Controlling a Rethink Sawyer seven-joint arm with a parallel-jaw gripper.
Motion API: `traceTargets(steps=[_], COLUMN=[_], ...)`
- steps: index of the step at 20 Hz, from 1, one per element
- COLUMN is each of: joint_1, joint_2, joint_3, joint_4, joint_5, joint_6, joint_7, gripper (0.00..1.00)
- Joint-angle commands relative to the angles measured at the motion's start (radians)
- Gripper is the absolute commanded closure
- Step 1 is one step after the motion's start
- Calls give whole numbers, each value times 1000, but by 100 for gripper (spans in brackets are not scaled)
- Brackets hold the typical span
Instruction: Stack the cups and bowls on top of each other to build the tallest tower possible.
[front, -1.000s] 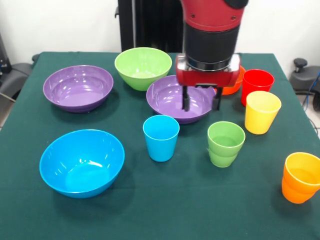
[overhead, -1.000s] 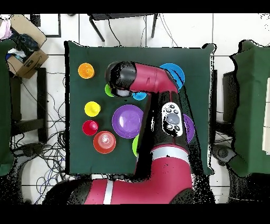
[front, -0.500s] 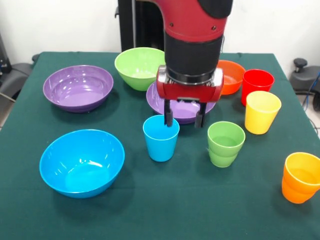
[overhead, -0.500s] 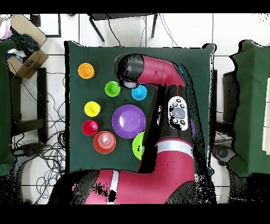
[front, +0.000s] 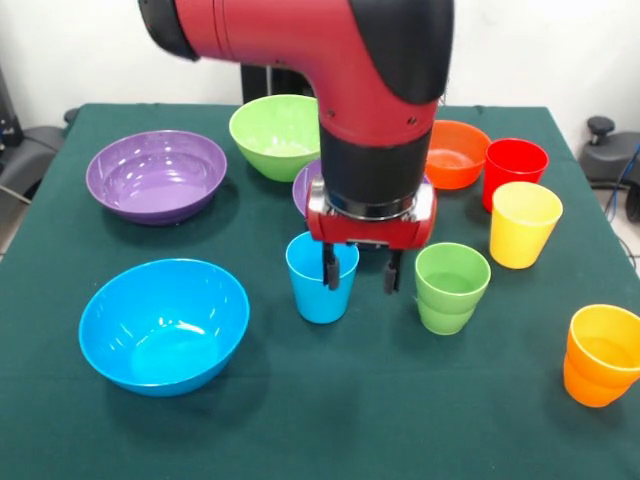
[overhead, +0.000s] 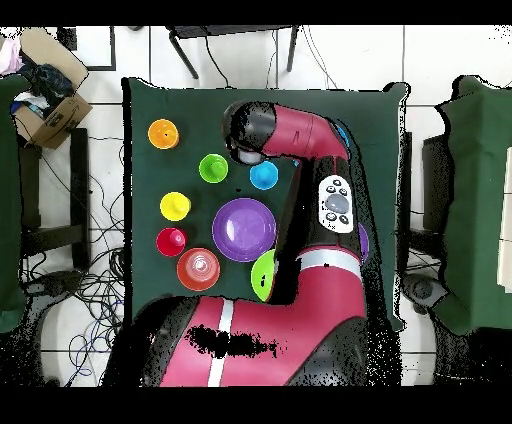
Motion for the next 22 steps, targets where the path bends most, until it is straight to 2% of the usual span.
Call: traceTargets(steps=[1, 6, 14, 22], joint_1=[-32, -44, -9, 6], joint_2=[55, 35, -42, -33], joint_3=[57, 48, 17, 10], joint_4=[1, 20, 34, -44], joint_5=[-1, -12, -11, 1], joint_6=[-36, -36, 46, 131], joint_7=[91, 74, 97, 118], gripper=[0, 0, 0, 0])
